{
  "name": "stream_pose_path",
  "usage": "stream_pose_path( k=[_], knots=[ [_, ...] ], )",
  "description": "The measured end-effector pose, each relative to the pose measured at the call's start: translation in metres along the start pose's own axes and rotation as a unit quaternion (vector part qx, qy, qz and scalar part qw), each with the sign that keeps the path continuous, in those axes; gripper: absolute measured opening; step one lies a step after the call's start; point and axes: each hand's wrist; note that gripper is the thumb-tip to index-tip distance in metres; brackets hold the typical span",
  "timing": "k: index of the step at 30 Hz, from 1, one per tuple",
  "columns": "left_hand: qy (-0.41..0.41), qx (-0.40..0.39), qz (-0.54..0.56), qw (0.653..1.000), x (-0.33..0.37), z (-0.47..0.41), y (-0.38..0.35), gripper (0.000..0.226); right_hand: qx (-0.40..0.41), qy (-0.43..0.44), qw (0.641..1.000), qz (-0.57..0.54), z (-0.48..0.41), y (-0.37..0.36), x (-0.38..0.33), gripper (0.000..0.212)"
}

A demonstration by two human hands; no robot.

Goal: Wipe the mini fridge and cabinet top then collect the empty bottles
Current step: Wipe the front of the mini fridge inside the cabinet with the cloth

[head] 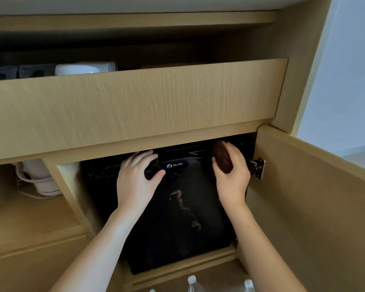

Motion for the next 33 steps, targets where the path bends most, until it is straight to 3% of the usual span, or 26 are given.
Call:
stream_pose_path(
  k=[2, 6, 10, 15, 33],
  knots=[
    [0.003, -0.002, 0.005, 1.000, 0.001, 0.000, 0.000, 0.040, 0.016, -0.010, 1.000, -0.025, 0.009, -0.014, -0.008, 0.049],
    [0.004, -0.015, 0.012, 1.000, -0.002, 0.000, 0.000, 0.041, -0.051, 0.038, 0.998, -0.028, 0.018, -0.017, -0.005, 0.051],
    [-0.005, -0.010, 0.006, 1.000, -0.004, 0.001, -0.002, 0.041, 0.033, 0.016, 0.999, -0.005, 0.008, -0.006, 0.008, 0.051],
    [-0.016, -0.005, 0.002, 1.000, -0.004, 0.001, -0.003, 0.040, 0.123, -0.040, 0.988, -0.085, 0.039, -0.035, -0.002, 0.054],
    [-0.094, 0.081, -0.028, 0.992, -0.024, 0.002, -0.022, 0.045, 0.144, 0.060, 0.980, -0.120, 0.044, -0.036, 0.037, 0.054]
  ],
)
Point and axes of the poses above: each hand's wrist, its own z-axis away from the middle knuckle, its own y-axis out of the back of the hand, x = y × z, and after that the axes turned 3 degrees about -z, right-handed
